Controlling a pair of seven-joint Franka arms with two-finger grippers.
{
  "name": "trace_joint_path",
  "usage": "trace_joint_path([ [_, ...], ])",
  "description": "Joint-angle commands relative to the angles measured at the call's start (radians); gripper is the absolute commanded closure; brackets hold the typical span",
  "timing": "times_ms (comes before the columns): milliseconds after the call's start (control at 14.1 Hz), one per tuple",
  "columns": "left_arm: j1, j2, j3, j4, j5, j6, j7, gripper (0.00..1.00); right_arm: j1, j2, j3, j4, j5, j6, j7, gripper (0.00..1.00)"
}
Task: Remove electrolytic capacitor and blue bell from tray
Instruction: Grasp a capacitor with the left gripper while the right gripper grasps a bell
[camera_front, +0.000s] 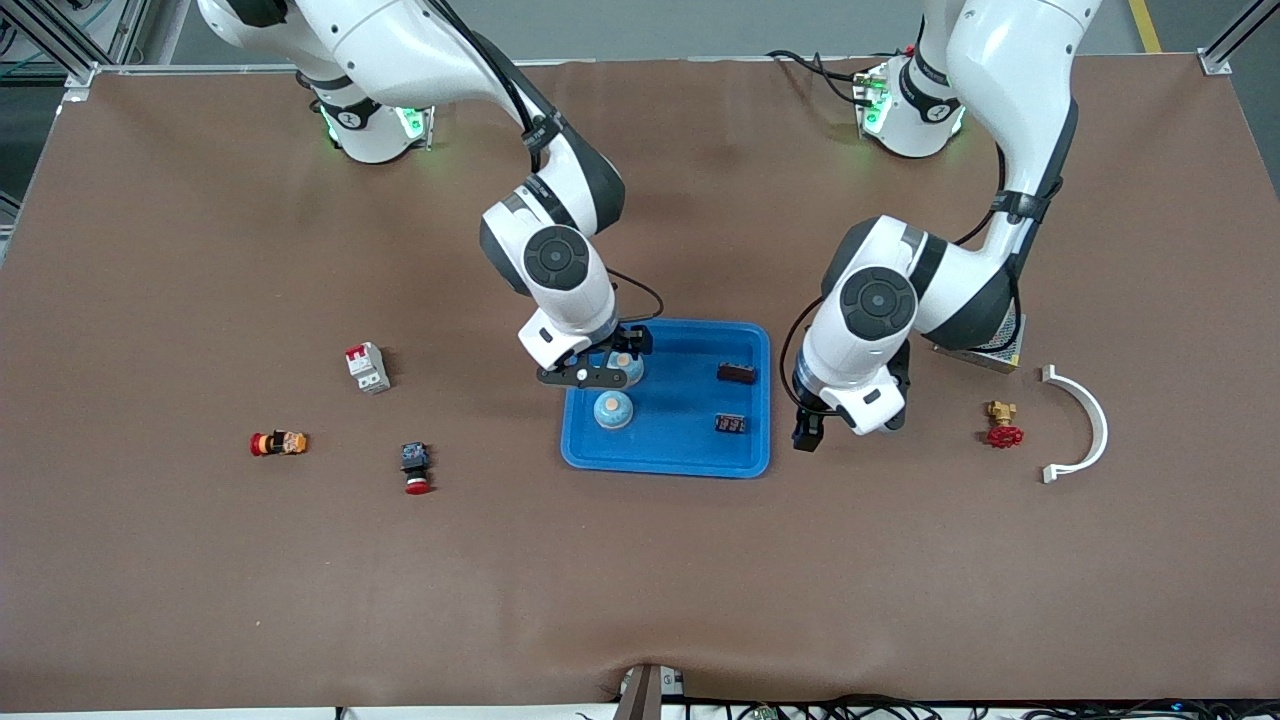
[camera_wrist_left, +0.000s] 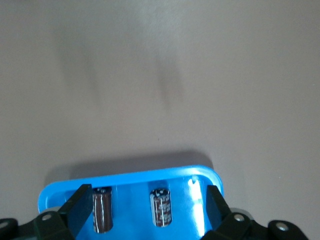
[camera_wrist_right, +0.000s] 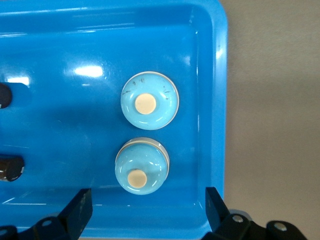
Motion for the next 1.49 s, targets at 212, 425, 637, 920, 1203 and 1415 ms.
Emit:
trace_joint_path([
  [212, -0.064, 0.04, -0.001, 0.027, 0.011, 0.047, -0.105, 0.0, 0.021, 0.024, -0.008, 0.008, -0.014, 0.027, 0.019, 0.0],
  [425, -0.064, 0.053, -0.001, 0.02, 0.014, 0.084, -0.106, 0.0, 0.024, 0.035, -0.008, 0.008, -0.014, 0.037, 0.019, 0.0],
  [637, -0.076, 0.079, -0.001, 0.016, 0.014, 0.142, -0.106, 0.0, 0.035, 0.058, -0.008, 0.008, -0.016, 0.071, 0.019, 0.0],
  [920, -0.104, 0.112, 0.001, 0.014, 0.02, 0.159, -0.12, 0.0, 0.035, 0.089, -0.008, 0.009, -0.016, 0.116, 0.018, 0.0],
  [1203, -0.118, 0.139, 0.004, 0.013, 0.025, 0.179, -0.128, 0.0, 0.04, 0.1, -0.008, 0.011, -0.017, 0.122, 0.018, 0.0],
  [1415, -0.123, 0.155, 0.008, 0.013, 0.027, 0.188, -0.126, 0.0, 0.044, 0.113, -0.008, 0.009, -0.017, 0.138, 0.018, 0.0],
])
